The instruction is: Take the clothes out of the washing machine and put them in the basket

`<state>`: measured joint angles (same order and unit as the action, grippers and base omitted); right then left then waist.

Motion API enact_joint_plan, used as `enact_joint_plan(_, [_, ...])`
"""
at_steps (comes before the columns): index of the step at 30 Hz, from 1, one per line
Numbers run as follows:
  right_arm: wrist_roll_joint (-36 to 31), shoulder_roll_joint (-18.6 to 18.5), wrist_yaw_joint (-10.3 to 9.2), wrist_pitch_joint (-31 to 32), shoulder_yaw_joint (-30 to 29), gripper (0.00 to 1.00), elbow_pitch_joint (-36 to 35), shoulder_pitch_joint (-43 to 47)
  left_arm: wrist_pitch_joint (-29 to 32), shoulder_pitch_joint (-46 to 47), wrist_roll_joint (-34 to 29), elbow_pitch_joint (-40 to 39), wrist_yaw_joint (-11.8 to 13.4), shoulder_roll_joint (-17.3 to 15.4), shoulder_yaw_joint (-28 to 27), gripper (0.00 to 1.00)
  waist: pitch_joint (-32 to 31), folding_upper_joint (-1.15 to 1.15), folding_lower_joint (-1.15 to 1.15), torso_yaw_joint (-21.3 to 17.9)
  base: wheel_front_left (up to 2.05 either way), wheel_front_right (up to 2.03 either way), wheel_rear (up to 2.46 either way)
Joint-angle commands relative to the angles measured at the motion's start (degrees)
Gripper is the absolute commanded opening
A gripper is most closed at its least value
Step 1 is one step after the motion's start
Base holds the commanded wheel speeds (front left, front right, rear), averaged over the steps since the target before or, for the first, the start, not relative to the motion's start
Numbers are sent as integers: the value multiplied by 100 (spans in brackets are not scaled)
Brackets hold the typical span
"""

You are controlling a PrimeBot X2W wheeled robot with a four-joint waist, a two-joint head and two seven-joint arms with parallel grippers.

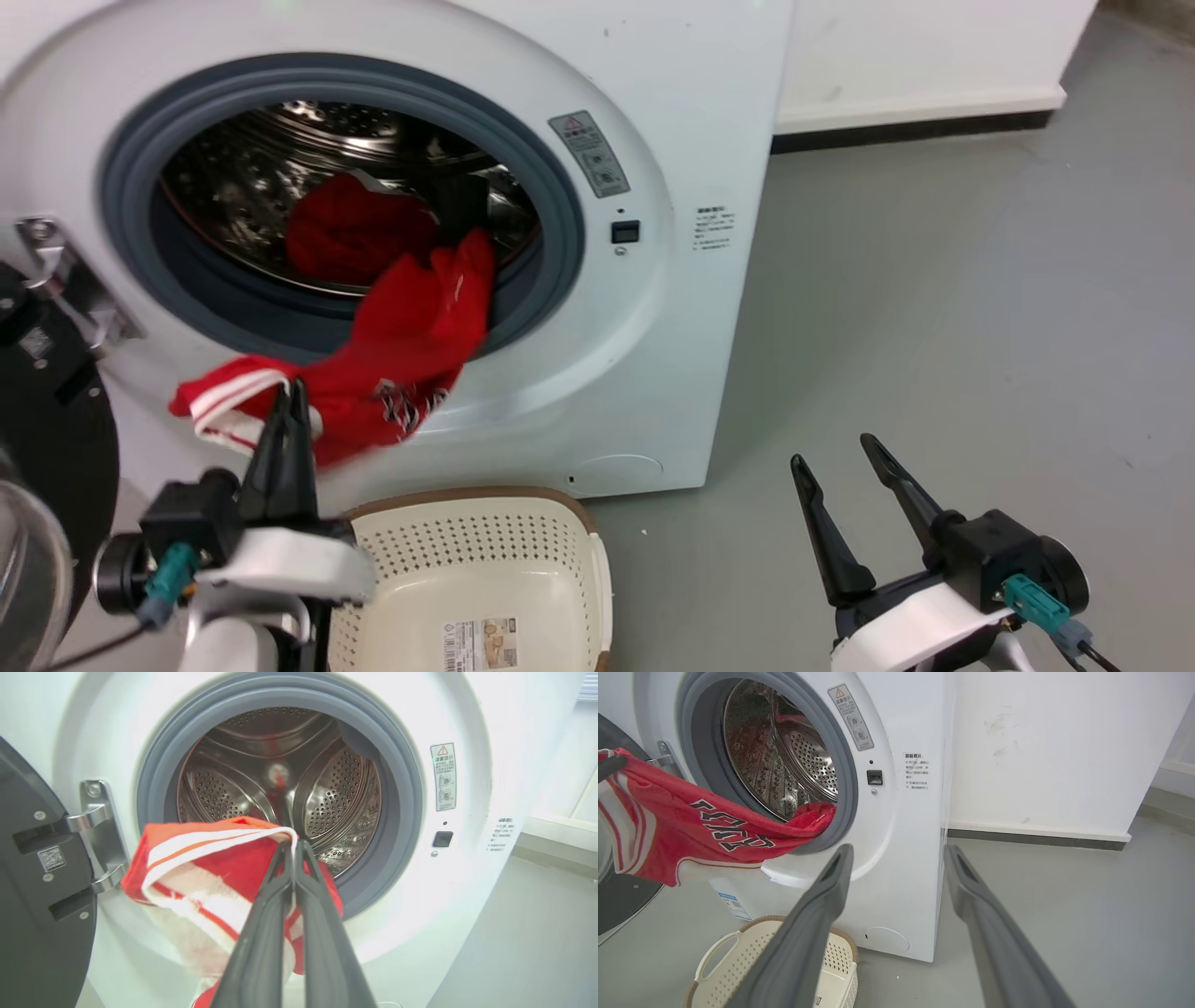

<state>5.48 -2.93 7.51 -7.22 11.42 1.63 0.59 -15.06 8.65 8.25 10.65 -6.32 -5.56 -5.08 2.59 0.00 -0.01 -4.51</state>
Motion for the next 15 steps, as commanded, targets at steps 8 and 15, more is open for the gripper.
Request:
enact_joint_plan(8, [-23,10,-4,76,-38,100,-200,64,150,-856,104,-698,121,162,263,0,58,0,1,224,0,0,0])
enact_joint_plan(15, [-60,10,-4,145,37,100,-265,-73,171,-1251,280,-406,147,213,549,0,365,0,1,217,0,0,0])
